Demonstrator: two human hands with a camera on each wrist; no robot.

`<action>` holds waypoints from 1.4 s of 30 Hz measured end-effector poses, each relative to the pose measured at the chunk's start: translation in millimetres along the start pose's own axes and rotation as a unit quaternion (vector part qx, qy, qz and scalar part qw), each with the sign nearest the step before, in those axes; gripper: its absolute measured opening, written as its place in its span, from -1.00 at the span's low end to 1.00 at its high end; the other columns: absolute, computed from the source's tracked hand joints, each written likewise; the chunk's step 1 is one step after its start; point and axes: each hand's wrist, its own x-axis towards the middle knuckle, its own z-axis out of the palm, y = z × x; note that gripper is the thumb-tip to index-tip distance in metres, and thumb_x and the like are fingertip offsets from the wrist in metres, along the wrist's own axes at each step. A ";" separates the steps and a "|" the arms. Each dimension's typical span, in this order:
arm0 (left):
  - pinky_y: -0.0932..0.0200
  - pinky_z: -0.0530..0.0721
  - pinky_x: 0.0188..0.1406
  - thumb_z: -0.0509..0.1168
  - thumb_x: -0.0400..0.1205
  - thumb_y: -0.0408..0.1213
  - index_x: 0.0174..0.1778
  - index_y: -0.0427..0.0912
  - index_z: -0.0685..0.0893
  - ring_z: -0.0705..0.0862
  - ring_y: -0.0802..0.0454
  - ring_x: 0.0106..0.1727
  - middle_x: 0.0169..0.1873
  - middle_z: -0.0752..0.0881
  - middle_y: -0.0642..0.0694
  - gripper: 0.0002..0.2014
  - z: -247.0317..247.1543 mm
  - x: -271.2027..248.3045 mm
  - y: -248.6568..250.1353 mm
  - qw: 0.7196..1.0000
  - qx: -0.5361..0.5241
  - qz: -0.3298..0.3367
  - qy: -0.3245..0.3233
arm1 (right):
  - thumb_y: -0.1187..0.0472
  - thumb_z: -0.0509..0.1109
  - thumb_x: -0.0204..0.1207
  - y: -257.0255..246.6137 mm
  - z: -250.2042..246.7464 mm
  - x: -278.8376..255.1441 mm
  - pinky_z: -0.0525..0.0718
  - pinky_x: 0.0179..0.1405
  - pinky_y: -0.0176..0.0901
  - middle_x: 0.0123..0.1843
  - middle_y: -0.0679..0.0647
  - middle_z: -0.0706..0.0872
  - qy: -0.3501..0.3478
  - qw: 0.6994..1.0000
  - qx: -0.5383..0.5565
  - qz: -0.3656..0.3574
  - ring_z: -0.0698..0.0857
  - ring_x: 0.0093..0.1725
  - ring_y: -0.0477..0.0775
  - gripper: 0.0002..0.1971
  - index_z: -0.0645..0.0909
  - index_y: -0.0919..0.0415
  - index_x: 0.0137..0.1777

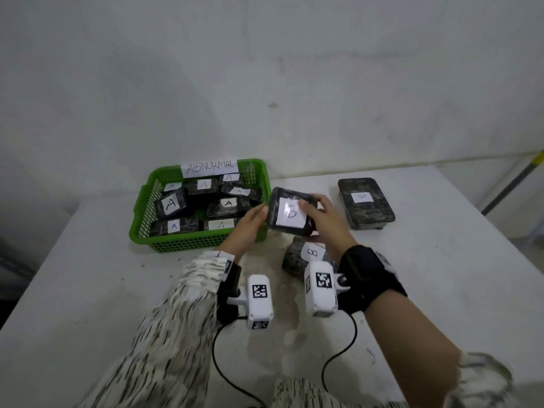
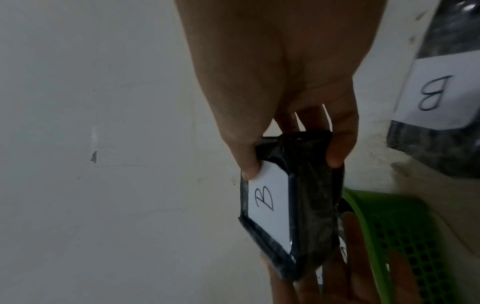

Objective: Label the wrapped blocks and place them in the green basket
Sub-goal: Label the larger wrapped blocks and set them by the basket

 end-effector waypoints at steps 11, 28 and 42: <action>0.10 0.77 -0.24 0.23 0.67 -0.25 0.43 0.02 0.45 0.68 0.03 -0.09 0.08 0.64 -0.15 -0.62 -10.8 -45.0 -24.2 0.991 -0.129 -0.024 0.029 | -0.02 0.22 0.68 36.4 28.5 -35.0 0.66 -0.32 -0.15 0.07 0.10 0.74 -0.039 0.999 -0.014 0.016 0.71 -0.09 0.00 -0.80 0.51 0.01 0.20; 0.19 0.78 -0.27 0.32 0.61 -0.37 0.50 -0.06 0.37 0.70 0.01 -0.05 0.14 0.67 -0.22 -0.48 -19.1 -40.4 -23.8 0.986 -0.155 -0.023 0.050 | 0.42 0.54 0.39 34.8 41.0 -33.8 0.71 -0.30 -0.21 0.13 0.14 0.71 -0.079 0.997 0.025 -0.010 0.74 -0.03 0.07 -0.39 0.46 0.01 0.38; -0.10 0.74 -0.07 0.25 0.66 -0.29 0.47 -0.13 0.33 0.68 -0.12 0.03 0.18 0.65 -0.25 -0.55 -48.5 8.3 85.3 0.993 -0.097 0.043 0.056 | 0.23 0.32 0.63 -73.1 56.2 30.6 0.71 -0.42 -0.14 -0.04 0.08 0.69 -0.071 0.994 0.003 -0.081 0.71 -0.20 0.00 -0.82 0.46 0.11 0.19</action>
